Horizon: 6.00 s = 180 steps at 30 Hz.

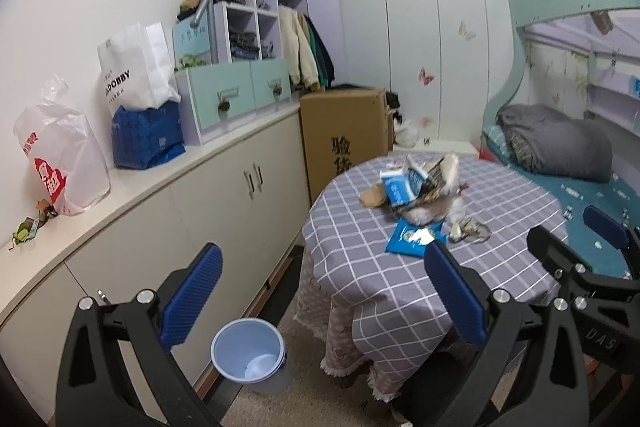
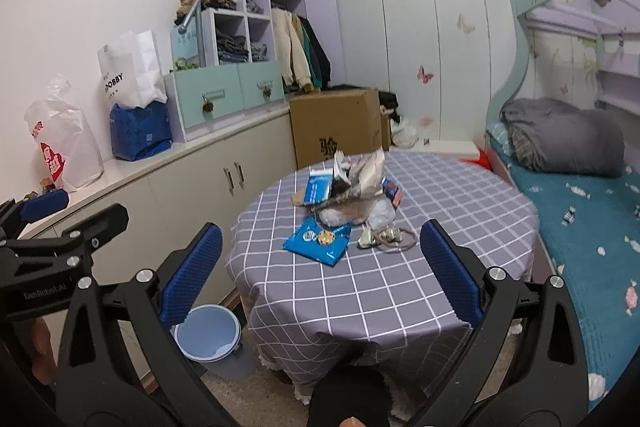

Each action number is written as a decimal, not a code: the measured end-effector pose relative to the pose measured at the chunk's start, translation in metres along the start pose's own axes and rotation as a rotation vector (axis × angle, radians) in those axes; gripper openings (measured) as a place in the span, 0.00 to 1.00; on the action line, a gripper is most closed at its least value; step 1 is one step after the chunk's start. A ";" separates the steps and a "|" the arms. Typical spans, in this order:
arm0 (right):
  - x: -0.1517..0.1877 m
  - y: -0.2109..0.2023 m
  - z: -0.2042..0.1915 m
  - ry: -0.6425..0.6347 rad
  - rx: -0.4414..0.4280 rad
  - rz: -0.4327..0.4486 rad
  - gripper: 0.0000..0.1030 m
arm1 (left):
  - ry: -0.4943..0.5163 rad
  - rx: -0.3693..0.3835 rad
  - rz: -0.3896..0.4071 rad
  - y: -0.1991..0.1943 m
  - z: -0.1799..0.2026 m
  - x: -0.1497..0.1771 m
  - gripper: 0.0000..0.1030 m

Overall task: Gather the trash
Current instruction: 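Approach the table and grasp the blue cookie wrapper with the left gripper, then carry the blue wrapper to the wastebasket with the left gripper, then open the left gripper to drop the wrapper into the wastebasket, then grasp the green crumpled wrapper with the right gripper while the left grasps the milk carton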

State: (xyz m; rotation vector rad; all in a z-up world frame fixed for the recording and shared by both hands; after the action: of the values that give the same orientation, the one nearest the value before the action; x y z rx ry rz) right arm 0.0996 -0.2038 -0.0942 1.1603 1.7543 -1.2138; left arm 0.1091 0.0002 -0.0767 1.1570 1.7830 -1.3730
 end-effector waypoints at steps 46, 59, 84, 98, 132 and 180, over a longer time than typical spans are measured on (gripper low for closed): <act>0.026 0.213 0.119 -0.084 0.079 -0.409 0.53 | 0.026 0.385 -0.426 0.271 0.123 0.011 0.45; 0.026 0.212 0.119 -0.137 0.088 -0.425 0.05 | -0.101 0.458 -0.319 0.238 0.107 0.000 0.04; 0.032 0.176 -0.088 -0.101 -0.380 -0.441 0.05 | -0.422 0.236 -0.317 0.190 -0.083 0.095 0.03; 0.236 0.331 -0.253 -0.252 -0.441 -0.841 0.05 | -0.681 0.008 -0.628 0.268 -0.199 0.271 0.03; 0.225 0.382 -0.242 -0.188 -0.292 -0.628 0.65 | -0.708 -0.056 -0.733 0.348 -0.238 0.292 0.54; 0.028 0.228 0.092 -0.058 0.134 -0.422 0.70 | -0.209 0.270 -0.345 0.209 0.054 0.002 0.70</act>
State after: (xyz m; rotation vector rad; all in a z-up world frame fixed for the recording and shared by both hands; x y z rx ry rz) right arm 0.3075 -0.2462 -0.2218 0.8382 1.9585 -1.6150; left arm 0.2934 -0.0332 -0.1839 0.8180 1.7380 -1.9095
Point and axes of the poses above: each gripper's, at about its wrist camera, not at the fingertips, and y roughly the way its jaws point, z to its right, x to its underside, the point moved 6 cm from there along y, roughly the way its jaws point, and after that the axes turned 11 degrees about y, right-handed, at the moved point
